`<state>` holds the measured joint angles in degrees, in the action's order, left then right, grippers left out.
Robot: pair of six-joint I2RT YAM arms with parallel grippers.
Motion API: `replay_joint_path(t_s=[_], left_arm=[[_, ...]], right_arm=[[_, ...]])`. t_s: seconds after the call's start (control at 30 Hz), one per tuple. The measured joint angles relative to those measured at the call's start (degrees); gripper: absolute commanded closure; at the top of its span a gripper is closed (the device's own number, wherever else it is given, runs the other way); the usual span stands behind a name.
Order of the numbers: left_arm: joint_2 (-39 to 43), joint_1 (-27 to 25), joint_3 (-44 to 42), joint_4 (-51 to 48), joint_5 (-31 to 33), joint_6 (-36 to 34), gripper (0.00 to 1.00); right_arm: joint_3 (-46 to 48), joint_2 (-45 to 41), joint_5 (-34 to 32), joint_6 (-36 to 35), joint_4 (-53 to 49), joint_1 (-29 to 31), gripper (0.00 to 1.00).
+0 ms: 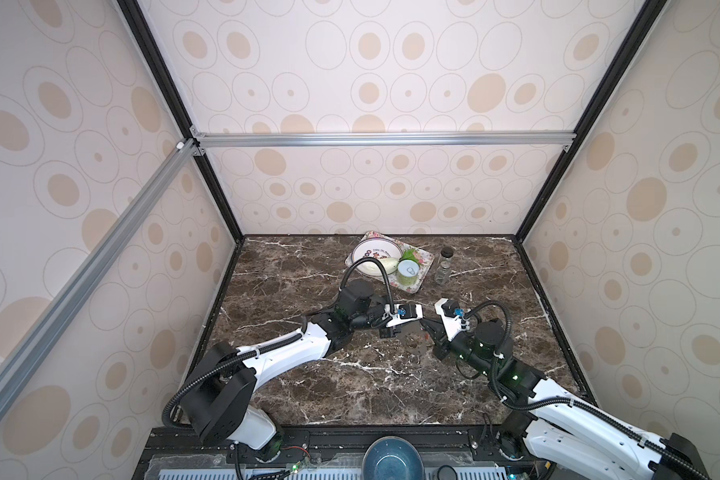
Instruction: Put the keys on the keyring
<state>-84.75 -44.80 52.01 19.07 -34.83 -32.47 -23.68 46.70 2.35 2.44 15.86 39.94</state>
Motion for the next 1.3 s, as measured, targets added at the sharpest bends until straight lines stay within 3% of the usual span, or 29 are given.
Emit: replay_joint_path(t_s=[0.4,0.73,1.03,1.3], left_arm=[[0.00,-0.26,0.59,-0.26,0.46,-0.28,1.00],[0.00,-0.31,0.55,0.98,0.17,-0.20,1.00],[1.09,-0.33,-4.46,10.12,0.59,2.82,1.00],[1.29,-0.24,-10.16,21.86,2.19,7.41,1.00]], right_arm=[[0.15,-1.86,-1.11,-0.17,-0.33,0.17,1.00],[0.26,-2.43,-1.60,-0.20,-0.04,0.17,1.00],[1.03,-0.85,-2.47,0.59,3.45,0.39,1.00],[1.03,3.39,6.08,5.09,7.78,-4.13,1.00]])
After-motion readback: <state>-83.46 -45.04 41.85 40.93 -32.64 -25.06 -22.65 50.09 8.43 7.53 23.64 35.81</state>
